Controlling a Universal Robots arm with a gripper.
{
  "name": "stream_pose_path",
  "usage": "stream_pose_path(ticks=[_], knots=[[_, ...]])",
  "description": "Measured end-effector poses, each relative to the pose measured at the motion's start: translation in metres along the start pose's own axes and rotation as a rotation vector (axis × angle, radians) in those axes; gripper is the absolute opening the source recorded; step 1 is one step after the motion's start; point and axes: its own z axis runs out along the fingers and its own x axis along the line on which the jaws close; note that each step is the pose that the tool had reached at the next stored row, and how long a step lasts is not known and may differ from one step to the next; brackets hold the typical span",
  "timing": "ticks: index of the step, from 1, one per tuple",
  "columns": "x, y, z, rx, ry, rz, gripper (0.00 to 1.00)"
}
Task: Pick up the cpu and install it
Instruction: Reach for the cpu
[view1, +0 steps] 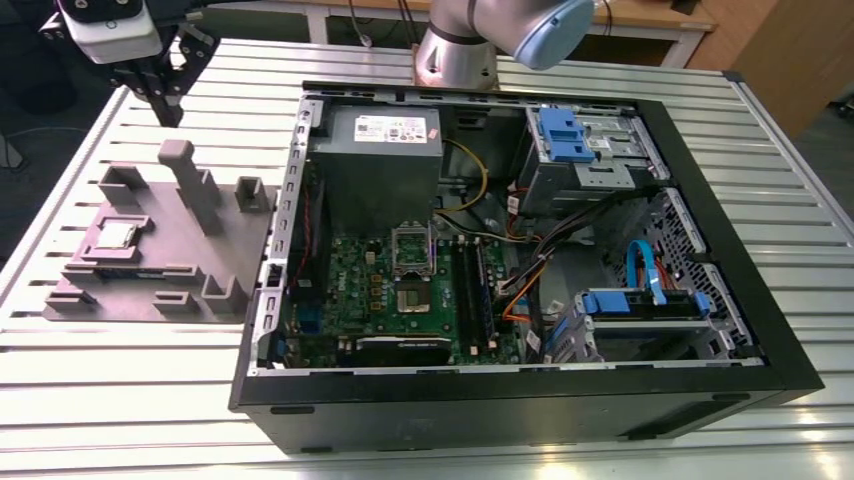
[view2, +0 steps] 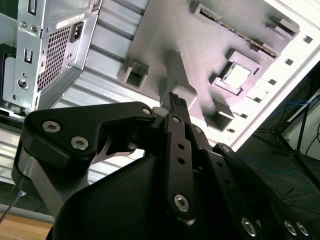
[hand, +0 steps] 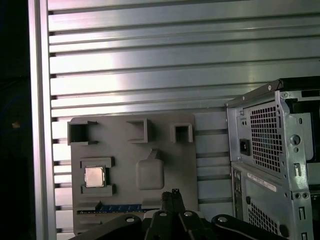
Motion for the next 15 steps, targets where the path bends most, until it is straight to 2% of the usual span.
stream_pose_path(ticks=[11, 15], knots=[[0.0001, 0.0000, 0.0000, 0.0000, 0.0001, -0.002, 0.11], [0.0002, 0.0000, 0.0000, 0.0006, 0.0011, -0.022, 0.11]])
